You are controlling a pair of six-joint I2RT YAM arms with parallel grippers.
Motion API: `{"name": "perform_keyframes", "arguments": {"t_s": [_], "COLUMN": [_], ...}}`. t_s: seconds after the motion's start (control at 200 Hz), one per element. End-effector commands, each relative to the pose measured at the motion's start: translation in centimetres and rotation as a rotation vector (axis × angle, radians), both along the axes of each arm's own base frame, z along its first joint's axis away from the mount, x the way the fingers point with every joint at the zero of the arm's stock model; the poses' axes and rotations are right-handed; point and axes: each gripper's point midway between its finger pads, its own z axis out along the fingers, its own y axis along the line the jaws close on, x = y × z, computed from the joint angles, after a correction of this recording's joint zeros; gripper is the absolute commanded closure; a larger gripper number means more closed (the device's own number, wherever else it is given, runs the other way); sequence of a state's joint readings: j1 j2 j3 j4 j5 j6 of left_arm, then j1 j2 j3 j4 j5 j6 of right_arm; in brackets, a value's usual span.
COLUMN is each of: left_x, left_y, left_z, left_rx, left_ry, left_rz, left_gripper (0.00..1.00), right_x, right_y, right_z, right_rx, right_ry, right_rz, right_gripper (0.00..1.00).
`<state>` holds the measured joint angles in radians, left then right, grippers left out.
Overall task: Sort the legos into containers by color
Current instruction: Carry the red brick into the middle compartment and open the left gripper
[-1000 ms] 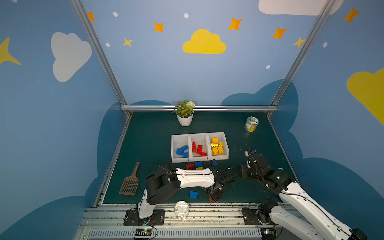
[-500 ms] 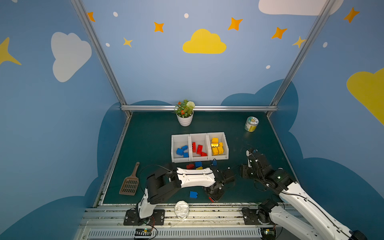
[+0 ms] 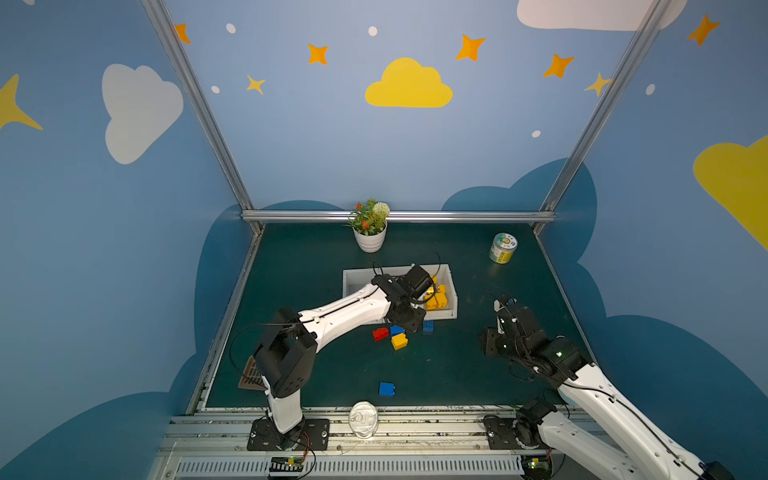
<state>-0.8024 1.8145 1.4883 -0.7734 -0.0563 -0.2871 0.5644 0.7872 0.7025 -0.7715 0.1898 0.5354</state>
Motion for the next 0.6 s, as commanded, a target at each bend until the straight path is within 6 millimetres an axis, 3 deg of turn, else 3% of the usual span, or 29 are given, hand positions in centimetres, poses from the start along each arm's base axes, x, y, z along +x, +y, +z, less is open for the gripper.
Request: {"name": "perform_keyframes", "arguments": {"t_s": [0.0, 0.13, 0.29, 0.596], "left_x": [3.4, 6.2, 8.1, 9.6], "left_y": [1.0, 1.3, 0.8, 0.0], "left_z": [-0.9, -2.0, -2.3, -1.9], "left_rx": [0.041, 0.048, 0.003, -0.025], "left_ry": [-0.026, 0.004, 0.004, -0.003], "left_rz": [-0.008, 0.016, 0.041, 0.041], "left_gripper": [0.63, 0.63, 0.60, 0.55], "right_x": [0.3, 0.4, 0.4, 0.6], "right_y": [0.1, 0.0, -0.2, 0.0], "right_z": [1.1, 1.1, 0.9, 1.0], "right_rx": [0.010, 0.006, 0.008, 0.007], "right_ry": [-0.018, -0.011, -0.008, -0.003], "right_rz": [-0.007, -0.014, -0.028, -0.025], "right_gripper": [0.48, 0.48, 0.48, 0.48]}}
